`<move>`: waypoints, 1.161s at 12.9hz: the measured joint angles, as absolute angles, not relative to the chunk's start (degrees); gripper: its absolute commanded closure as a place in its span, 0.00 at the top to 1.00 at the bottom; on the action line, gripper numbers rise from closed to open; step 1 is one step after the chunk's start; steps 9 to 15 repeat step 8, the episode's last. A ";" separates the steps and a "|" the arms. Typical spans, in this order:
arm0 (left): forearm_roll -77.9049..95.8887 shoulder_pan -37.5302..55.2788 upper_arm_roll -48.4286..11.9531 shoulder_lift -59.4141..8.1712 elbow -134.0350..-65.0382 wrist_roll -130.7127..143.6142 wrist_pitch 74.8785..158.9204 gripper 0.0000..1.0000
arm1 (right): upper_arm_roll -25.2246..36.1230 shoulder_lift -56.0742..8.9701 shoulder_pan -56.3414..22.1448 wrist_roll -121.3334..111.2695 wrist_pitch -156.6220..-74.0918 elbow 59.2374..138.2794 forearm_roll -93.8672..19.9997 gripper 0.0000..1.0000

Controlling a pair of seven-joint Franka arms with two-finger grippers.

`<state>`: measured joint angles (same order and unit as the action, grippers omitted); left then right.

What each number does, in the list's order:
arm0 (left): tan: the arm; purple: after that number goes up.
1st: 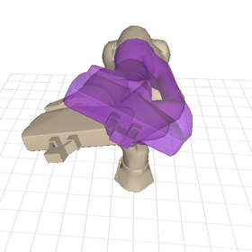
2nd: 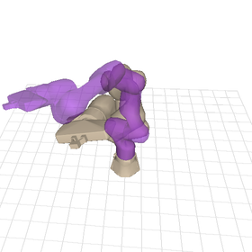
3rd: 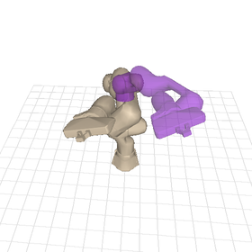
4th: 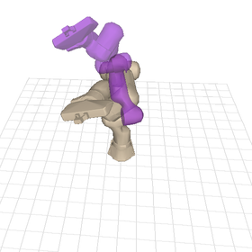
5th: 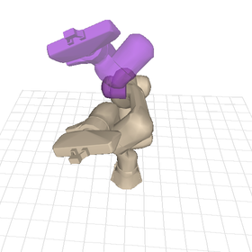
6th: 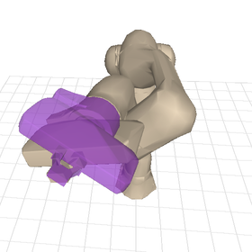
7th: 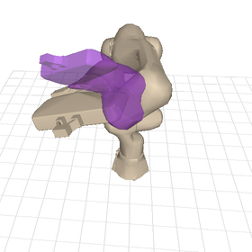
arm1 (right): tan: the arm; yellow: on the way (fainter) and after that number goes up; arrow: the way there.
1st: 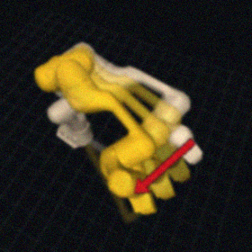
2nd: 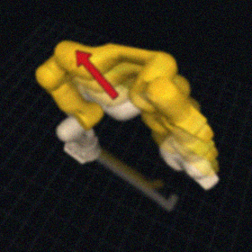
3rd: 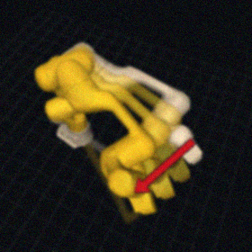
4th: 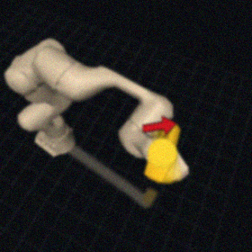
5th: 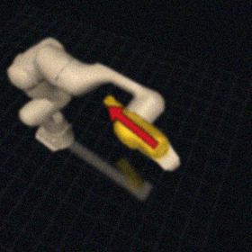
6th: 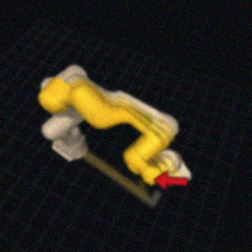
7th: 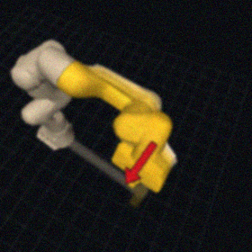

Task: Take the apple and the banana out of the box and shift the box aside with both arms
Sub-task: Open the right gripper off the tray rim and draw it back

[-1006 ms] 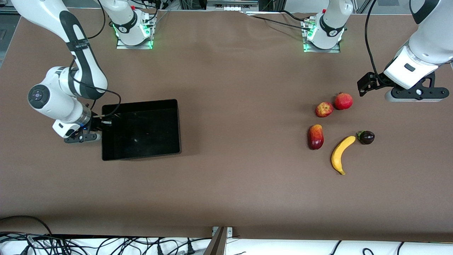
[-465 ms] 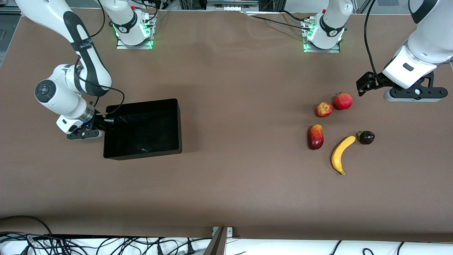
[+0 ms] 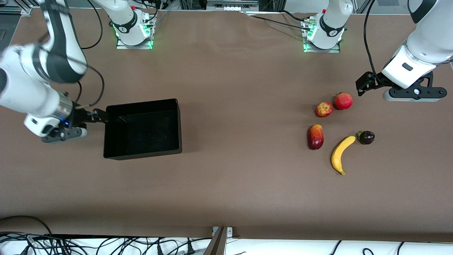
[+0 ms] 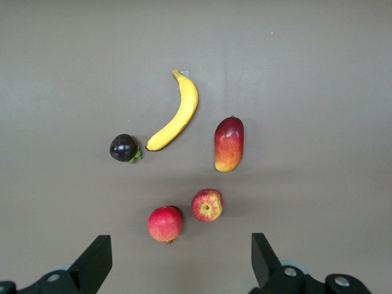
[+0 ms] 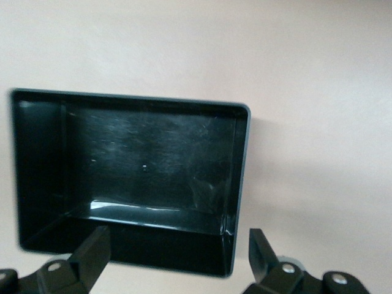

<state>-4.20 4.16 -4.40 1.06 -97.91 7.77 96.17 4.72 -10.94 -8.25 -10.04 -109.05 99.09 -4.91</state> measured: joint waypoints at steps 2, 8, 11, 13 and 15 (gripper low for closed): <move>-4.20 4.19 -4.60 1.06 -97.49 7.77 96.17 1.00 | 4.73 -8.59 -8.45 -9.98 -99.59 91.57 -2.45 1.00; -4.19 4.63 -4.61 1.06 -97.29 7.77 96.17 1.00 | 4.75 -5.41 -8.60 -8.69 -87.62 85.35 -1.65 1.00; -4.19 4.63 -4.61 1.06 -97.29 7.77 96.17 1.00 | 4.75 -5.41 -8.60 -8.69 -87.62 85.35 -1.65 1.00; -4.19 4.63 -4.61 1.06 -97.29 7.77 96.17 1.00 | 4.75 -5.41 -8.60 -8.69 -87.62 85.35 -1.65 1.00; -4.19 4.63 -4.61 1.06 -97.29 7.77 96.17 1.00 | 4.75 -5.41 -8.60 -8.69 -87.62 85.35 -1.65 1.00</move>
